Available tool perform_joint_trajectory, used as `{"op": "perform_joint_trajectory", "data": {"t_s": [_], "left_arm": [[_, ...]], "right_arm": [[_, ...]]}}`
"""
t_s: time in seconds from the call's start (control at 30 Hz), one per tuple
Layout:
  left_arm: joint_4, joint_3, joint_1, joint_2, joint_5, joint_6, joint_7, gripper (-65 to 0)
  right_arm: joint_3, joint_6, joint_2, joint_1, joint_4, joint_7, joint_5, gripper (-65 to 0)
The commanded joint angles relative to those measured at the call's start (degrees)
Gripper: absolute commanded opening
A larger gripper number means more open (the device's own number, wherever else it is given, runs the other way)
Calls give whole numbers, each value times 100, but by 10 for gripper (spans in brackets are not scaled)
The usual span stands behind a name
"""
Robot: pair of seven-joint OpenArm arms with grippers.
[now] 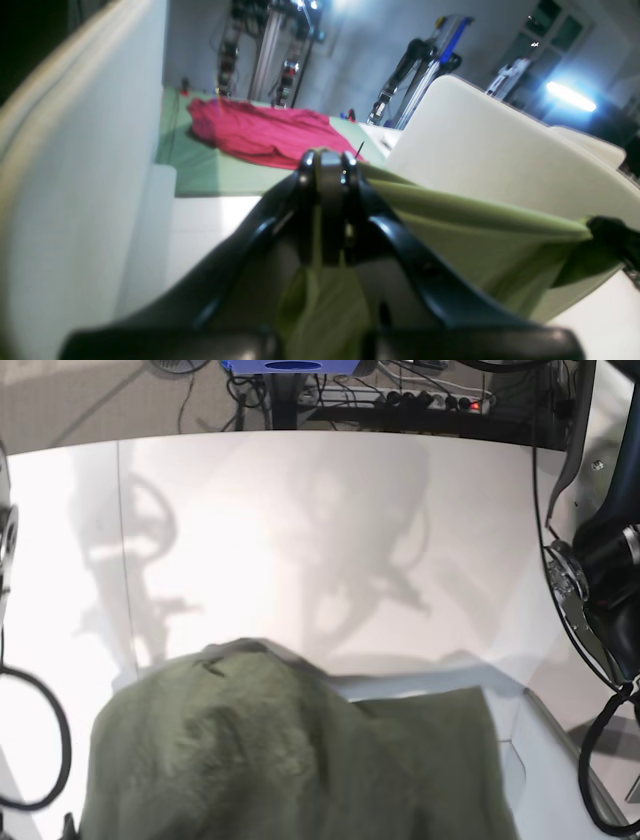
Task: Layout the t-shirt on the table in an organized manner, then fold the t-shirt properly
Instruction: 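Lift the green shirt high with both grippers and shake it out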
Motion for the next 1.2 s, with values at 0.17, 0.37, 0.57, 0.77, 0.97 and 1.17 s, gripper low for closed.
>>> {"op": "perform_joint_trajectory", "data": {"t_s": [0.17, 0.37, 0.57, 0.77, 0.97, 1.17], "left_arm": [[-459, 345, -1012, -211, 28, 76, -729, -650], [-520, 328, -1285, -220, 28, 76, -729, -650], [-494, 293, -1065, -228, 28, 76, -746, -650], [-485, 354, -1496, -343, 28, 76, -720, -650], [-476, 363, -740, -360, 10, 76, -720, -650], [-134, 363, 25, -492, 2, 76, -720, -650]], "right_arm": [[76, 524, 180, 1078, -103, 335, -1030, -650], [76, 577, 286, 1245, 494, -166, -1074, -650], [76, 586, 251, 1175, 152, 28, -1074, -650], [111, 586, 286, 1491, 450, -289, -1074, -650], [94, 568, 242, 805, 661, -342, -1074, -650], [138, 542, 268, -223, 1461, -386, -1065, -650]]}}
